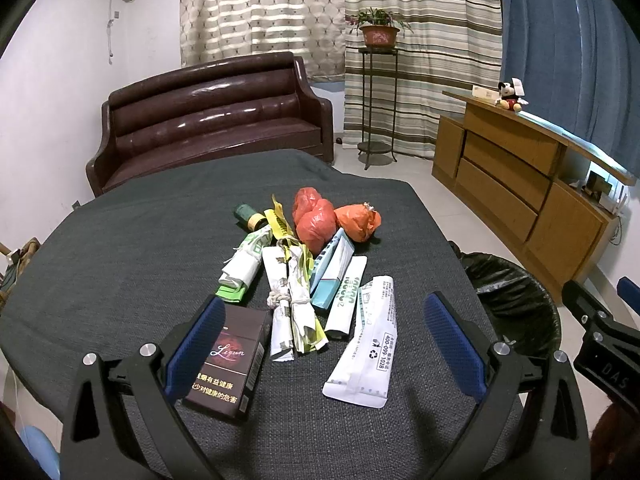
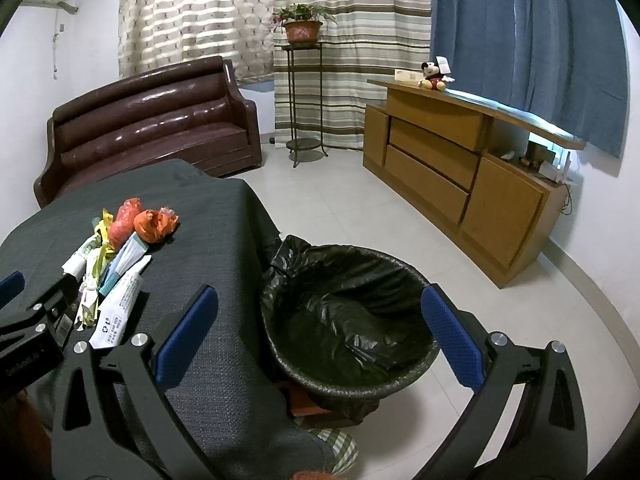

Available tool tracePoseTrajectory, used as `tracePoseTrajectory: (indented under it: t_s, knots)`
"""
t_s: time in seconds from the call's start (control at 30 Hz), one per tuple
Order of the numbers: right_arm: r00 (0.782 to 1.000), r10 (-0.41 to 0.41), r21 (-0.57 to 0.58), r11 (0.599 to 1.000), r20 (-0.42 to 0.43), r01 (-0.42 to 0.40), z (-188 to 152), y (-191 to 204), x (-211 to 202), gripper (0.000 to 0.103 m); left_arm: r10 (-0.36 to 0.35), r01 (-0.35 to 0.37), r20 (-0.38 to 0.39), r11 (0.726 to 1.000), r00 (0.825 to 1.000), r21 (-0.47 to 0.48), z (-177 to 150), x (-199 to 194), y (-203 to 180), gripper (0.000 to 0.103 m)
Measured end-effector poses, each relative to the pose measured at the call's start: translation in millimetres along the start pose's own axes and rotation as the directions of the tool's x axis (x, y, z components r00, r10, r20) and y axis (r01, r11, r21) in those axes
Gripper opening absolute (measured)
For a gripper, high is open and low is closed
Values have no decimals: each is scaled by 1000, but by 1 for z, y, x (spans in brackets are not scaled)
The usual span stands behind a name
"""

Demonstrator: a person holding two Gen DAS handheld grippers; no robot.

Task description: Collect trash

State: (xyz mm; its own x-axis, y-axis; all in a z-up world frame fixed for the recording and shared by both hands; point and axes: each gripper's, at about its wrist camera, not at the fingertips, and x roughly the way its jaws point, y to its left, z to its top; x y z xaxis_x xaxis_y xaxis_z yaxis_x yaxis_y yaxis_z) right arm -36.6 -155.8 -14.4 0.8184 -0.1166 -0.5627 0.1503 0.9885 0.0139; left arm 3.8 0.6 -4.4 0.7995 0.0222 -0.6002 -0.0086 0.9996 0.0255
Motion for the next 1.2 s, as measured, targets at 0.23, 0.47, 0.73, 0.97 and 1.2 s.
tracePoseTrajectory:
  t_s: [0.23, 0.47, 0.73, 0.97, 1.2]
  knots:
    - [1000, 2, 1, 1000, -3, -2, 6, -5, 0, 99, 0, 0, 0, 1000, 1000, 2, 0, 4, 1, 97]
    - [1000, 1, 2, 1000, 2, -1, -1, 2, 2, 99, 2, -2, 0, 1000, 1000, 1, 0, -1, -1, 97]
    - [1000, 2, 3, 1000, -1, -2, 1, -1, 0, 99, 4, -4, -1, 1000, 1000, -1, 0, 0, 2, 97]
    - [1000, 2, 3, 1000, -2, -2, 1, -1, 1, 99, 5, -5, -1, 1000, 1000, -1, 0, 0, 2, 97]
    - [1000, 3, 5, 1000, -4, -2, 1, -1, 1, 99, 6, -6, -1, 1000, 1000, 0, 0, 1, 2, 97]
